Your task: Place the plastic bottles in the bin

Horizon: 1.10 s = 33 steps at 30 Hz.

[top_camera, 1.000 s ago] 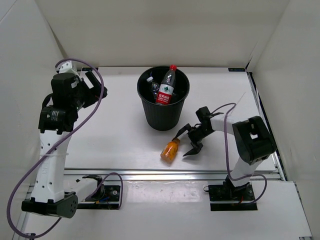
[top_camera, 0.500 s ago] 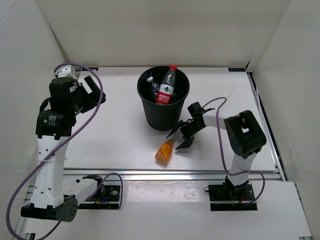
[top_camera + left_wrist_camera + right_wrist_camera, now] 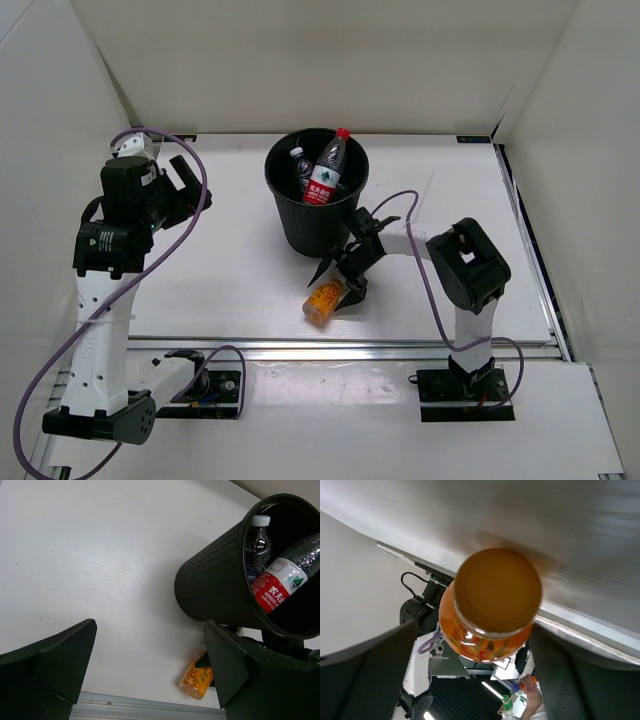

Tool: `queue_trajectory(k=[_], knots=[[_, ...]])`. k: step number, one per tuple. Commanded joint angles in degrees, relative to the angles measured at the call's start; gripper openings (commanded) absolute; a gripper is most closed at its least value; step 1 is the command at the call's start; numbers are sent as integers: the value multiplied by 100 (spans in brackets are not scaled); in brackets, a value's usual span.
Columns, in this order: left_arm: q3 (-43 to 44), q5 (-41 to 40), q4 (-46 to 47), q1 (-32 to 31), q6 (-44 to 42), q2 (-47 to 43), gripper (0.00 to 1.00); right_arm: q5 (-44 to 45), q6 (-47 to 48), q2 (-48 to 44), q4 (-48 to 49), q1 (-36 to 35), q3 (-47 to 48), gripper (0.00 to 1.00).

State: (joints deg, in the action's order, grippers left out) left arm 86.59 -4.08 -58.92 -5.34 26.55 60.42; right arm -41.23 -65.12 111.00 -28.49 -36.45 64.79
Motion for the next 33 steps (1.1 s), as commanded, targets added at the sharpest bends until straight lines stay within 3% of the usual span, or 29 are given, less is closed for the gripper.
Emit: queue_trajectory(k=[1,4,5,7,8,11,15,19,24,27,29,30,31,32,33], knots=[[-98,-102,-164,33,-123,-259,100,-148,-150,474,-341,-135,-63,89],[-98,-164,-296,33,-123,-320,100,-210,-203,528,-280,-249,-134,70],[-98,-225,-383,33,-123,-321,100,-210,-203,528,-280,-249,-221,57],[-98,-277,-454,33,-123,-391,100,-210,-272,528,-280,-302,-397,47],[-98,-278,-506,33,-123,-452,100,-210,-273,441,-280,-302,-458,36],[-98,-392,-559,33,-176,-513,100,-95,-203,125,-858,-302,-521,23],[-98,-743,-612,33,-53,-514,100,28,0,-839,-2026,-118,-397,12],[-229,-1051,-727,33,236,-514,100,220,61,-1948,-3029,330,-56,8],[-615,-1008,-499,33,395,-576,100,387,333,-2653,-4136,814,1296,4],[-774,-1007,-376,33,395,-637,100,537,534,-2575,-4619,955,2430,4],[-933,-955,-296,33,395,-689,100,547,684,-2496,-4622,955,2564,4],[-985,-955,-235,33,395,-690,100,546,824,-2443,-4622,955,2356,9],[-986,-885,-234,33,395,-742,100,546,826,-2443,-4622,955,2145,19],[-1073,-884,-182,33,447,-743,100,494,887,-2443,-4552,955,1890,57],[-1135,-832,-182,33,448,-743,100,363,887,-2512,-4499,955,1357,72]])
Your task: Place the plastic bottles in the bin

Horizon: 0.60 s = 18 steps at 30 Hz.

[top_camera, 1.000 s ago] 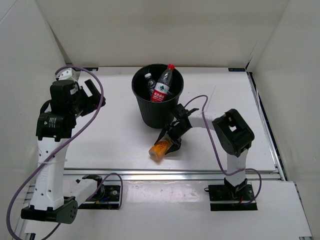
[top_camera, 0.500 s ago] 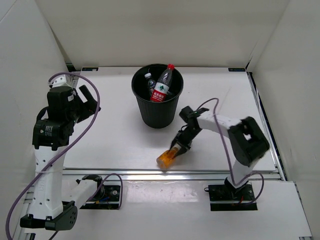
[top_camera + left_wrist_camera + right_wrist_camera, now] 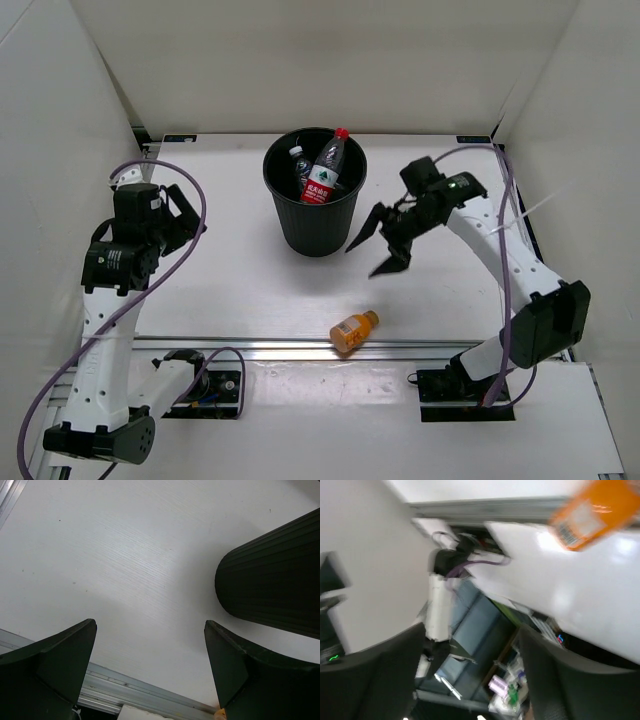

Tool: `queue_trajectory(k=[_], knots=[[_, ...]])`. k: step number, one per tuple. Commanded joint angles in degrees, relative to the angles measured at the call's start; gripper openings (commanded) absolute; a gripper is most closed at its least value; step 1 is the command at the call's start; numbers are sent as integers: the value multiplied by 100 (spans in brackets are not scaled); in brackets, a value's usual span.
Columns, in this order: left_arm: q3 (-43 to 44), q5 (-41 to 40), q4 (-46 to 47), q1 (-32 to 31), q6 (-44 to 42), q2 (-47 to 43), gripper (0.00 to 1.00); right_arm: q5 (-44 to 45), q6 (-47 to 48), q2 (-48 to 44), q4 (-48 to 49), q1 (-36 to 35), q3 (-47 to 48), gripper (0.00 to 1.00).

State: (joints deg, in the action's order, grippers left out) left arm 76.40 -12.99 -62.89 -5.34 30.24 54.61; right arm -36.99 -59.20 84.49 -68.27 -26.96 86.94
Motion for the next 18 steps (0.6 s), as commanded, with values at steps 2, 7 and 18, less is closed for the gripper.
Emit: queue_trajectory(k=[2,7,18], knots=[[-117,60,216,33,79,-161,100,-281,15,-28,-406,146,-1370,96],[-301,-1,102,33,79,-354,100,-440,-127,-134,-206,147,-2277,100],[-363,-10,49,33,79,-530,100,-45,-856,454,903,-985,-3314,100]])
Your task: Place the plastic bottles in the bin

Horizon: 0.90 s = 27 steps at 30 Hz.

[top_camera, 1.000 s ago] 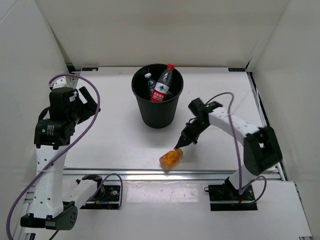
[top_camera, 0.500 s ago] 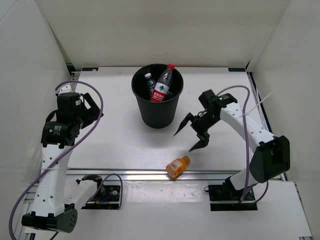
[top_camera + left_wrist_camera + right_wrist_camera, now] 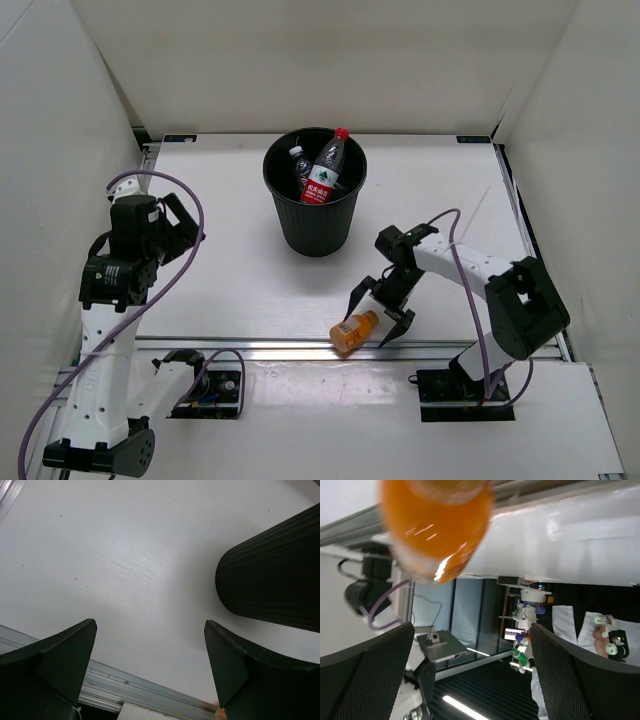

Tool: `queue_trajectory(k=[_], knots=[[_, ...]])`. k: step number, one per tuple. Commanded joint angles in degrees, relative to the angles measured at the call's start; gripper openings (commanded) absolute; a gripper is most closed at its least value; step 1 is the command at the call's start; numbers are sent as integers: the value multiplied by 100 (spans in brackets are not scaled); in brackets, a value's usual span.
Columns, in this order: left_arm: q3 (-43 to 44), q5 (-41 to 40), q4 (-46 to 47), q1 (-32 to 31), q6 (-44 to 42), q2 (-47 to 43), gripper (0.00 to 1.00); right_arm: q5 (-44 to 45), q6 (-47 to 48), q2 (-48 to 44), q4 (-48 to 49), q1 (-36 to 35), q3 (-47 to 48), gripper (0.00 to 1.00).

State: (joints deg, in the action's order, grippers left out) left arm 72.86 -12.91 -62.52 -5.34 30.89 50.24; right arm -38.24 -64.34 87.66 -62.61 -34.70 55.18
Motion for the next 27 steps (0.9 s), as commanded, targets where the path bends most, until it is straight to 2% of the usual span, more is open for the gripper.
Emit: queue_trajectory(k=[1,6,11,19,23,27], knots=[[-9,-19,12,33,13,-93,100,158,-343,138,389,-213,-139,100],[-9,-19,-50,33,13,-199,100,755,-659,67,1355,-345,-586,100],[44,-19,-296,33,13,-251,100,818,-1107,6,2261,-345,-921,100],[-17,-124,-551,33,-40,-506,100,1125,-1107,559,2587,-459,-175,100],[-17,-124,-664,33,-40,-558,100,1319,-1160,499,2710,-512,2,100],[-70,-72,-665,33,-40,-559,100,1503,-1213,182,2710,-275,2,100]])
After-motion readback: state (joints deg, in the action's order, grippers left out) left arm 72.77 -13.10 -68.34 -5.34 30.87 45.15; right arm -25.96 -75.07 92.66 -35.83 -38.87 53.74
